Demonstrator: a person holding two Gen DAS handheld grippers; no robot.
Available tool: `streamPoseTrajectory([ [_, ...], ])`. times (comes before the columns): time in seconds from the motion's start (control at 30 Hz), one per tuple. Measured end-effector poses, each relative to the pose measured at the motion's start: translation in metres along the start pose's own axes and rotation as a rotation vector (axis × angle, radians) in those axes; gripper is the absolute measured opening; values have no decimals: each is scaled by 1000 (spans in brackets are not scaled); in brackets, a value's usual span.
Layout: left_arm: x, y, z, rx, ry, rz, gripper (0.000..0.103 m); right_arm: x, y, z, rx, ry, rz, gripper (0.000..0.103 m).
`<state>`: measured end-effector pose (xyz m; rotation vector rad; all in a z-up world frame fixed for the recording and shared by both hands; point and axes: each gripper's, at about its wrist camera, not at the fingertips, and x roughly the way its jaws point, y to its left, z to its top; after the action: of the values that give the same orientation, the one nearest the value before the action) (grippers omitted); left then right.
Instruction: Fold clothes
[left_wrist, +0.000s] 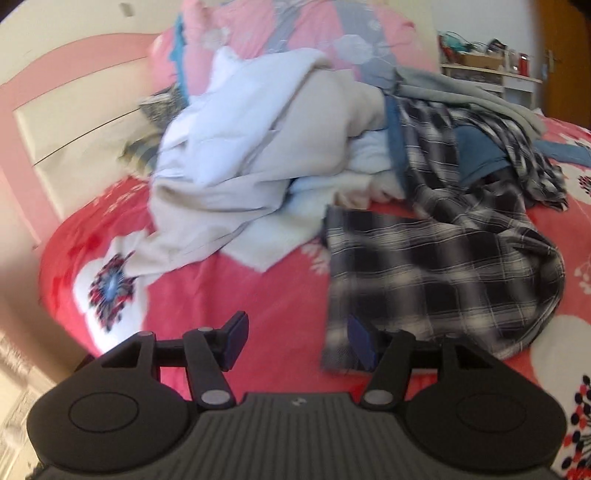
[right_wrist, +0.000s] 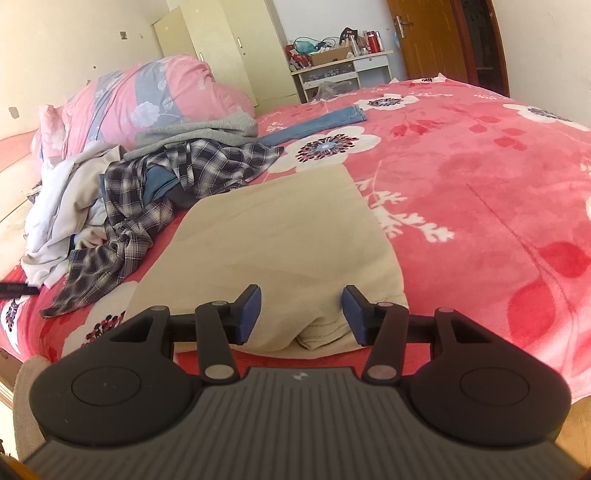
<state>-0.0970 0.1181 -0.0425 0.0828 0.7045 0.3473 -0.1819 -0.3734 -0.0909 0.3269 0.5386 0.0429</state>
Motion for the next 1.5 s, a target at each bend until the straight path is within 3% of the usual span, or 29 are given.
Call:
streamPoseTrajectory([
  [0.07, -7, -3, 6, -11, 2, -48, 61, 0, -4, 0, 14, -6, -1, 48],
  [0.17, -18, -27, 17, -20, -13, -199, 63, 1, -8, 1, 39, -27, -3, 49],
  [0.23, -23, -51, 20, -14, 1, -367, 68, 0, -12, 2, 66, -41, -1, 49],
  [0.33, -17, -100, 19, 23, 89, -615, 69, -3, -18, 5, 104, -60, 3, 51],
  [0.4, -12, -136, 15, 66, 147, -713, 69, -6, -24, 6, 121, -65, -6, 51],
  [0.53, -3, -187, 11, 105, 210, -816, 68, -10, -37, 9, 145, -64, -20, 53],
  [0.83, 27, -201, 18, -11, 309, -904, 69, 5, -60, 20, 206, -33, -2, 58],
  [1.03, 42, -205, 6, -121, 392, -1012, 70, 17, -65, 19, 282, -13, 35, 58],
  [1.2, 39, -215, 1, -89, 343, -1007, 73, 23, -70, 15, 336, 14, 55, 58],
  [1.5, 43, -243, 15, 19, 340, -995, 80, 39, -94, 17, 445, 48, 114, 59],
])
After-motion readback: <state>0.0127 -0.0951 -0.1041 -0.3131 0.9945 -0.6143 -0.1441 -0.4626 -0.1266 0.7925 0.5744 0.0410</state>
